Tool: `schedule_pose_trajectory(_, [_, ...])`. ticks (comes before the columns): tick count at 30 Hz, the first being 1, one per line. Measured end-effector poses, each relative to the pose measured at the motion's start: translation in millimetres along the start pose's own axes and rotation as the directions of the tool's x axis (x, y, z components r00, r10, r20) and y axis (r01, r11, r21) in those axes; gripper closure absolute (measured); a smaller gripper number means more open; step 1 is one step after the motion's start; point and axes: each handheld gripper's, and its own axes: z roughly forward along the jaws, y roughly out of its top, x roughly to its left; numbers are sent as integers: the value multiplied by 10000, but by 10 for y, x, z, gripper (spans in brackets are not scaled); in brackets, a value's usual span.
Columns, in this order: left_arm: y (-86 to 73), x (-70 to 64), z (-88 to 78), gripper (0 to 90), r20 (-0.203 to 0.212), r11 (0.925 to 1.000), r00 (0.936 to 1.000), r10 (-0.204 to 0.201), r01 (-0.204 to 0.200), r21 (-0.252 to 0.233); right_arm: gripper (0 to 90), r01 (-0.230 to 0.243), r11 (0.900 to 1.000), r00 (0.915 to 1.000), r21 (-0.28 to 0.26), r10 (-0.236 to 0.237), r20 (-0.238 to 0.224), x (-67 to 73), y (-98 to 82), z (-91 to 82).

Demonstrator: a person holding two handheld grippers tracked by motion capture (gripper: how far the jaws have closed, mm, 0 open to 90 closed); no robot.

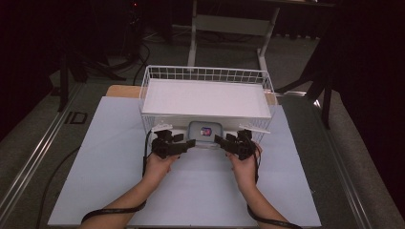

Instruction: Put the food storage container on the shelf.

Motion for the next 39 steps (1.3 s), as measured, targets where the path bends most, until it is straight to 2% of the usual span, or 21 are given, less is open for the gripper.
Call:
schedule_pose_trajectory(2, [-40, -45, -74, 267, 206, 9996, 9995, 259, -258, -93, 434, 316, 9995, 9994, 56, -317, 148, 64, -5, -42])
schedule_pose_trajectory(5, [-107, -109, -169, 149, 376, 9982, 9976, 589, -583, -163, 510, 432, 9989, 9991, 178, -431, -40, 151, -45, -63])
schedule_pose_trajectory(6, [-130, -124, -207, 147, 428, 9976, 9969, 664, -655, -225, 557, 502, 9984, 9987, 245, -499, -116, 177, -69, -60])
schedule_pose_trajectory(8, [-171, -146, -278, 101, 396, 9970, 9965, 739, -729, -267, 747, 568, 9975, 9975, 415, -549, -441, 213, -126, -40])
schedule_pose_trajectory(10, [-217, -162, -364, 20, 335, 9963, 9961, 814, -804, -299, 876, 644, 9957, 9962, 672, -602, -626, 241, -185, -2])
schedule_pose_trajectory(11, [-238, -170, -400, 19, 313, 9961, 9960, 841, -832, -280, 896, 708, 9946, 9956, 763, -657, -671, 256, -218, 21])
schedule_pose_trajectory(13, [-314, -203, -483, 19, -124, 9938, 9943, 1060, -1063, -314, 899, 889, 9916, 9944, 935, -829, -660, 285, -276, 72])
schedule_pose_trajectory(16, [-393, -198, -517, 19, -241, 9949, 9950, 969, -975, -275, 899, 949, 9898, 9937, 1064, -878, -695, 308, -319, 128])
schedule_pose_trajectory(18, [-496, -174, -519, 19, -422, 9943, 9937, 1037, -1047, -224, 899, 934, 9882, 9941, 1213, -858, -668, 322, -346, 201])
schedule_pose_trajectory(19, [-513, -162, -515, 19, -501, 9939, 9928, 1091, -1097, -97, 899, 953, 9878, 9941, 1228, -879, -638, 324, -349, 245])
schedule_pose_trajectory(23, [-554, -165, -514, 19, -748, 9913, 9890, 1274, -1296, -252, 900, 977, 9883, 9948, 1175, -937, -395, 329, -334, 322])
schedule_pose_trajectory(28, [-577, -200, -470, 19, -736, 9873, 9851, 1555, -1574, -203, 900, 755, 9905, 9968, 1146, -720, -342, 300, -304, 420])
schedule_pose_trajectory(30, [-586, -209, -454, 19, -615, 9876, 9860, 1547, -1561, -181, 900, 899, 9891, 9959, 1163, -876, -245, 302, -284, 466])
schedule_pose_trajectory(37, [-589, -228, -458, 19, -687, 9847, 9827, 1717, -1734, -189, 900, 609, 9926, 9981, 1053, -601, -109, 270, -176, 611])
schedule_pose_trajectory(39, [-579, -218, -465, 19, -618, 9853, 9839, 1679, -1695, -220, 900, 621, 9934, 9981, 965, -613, -105, 249, -143, 648])
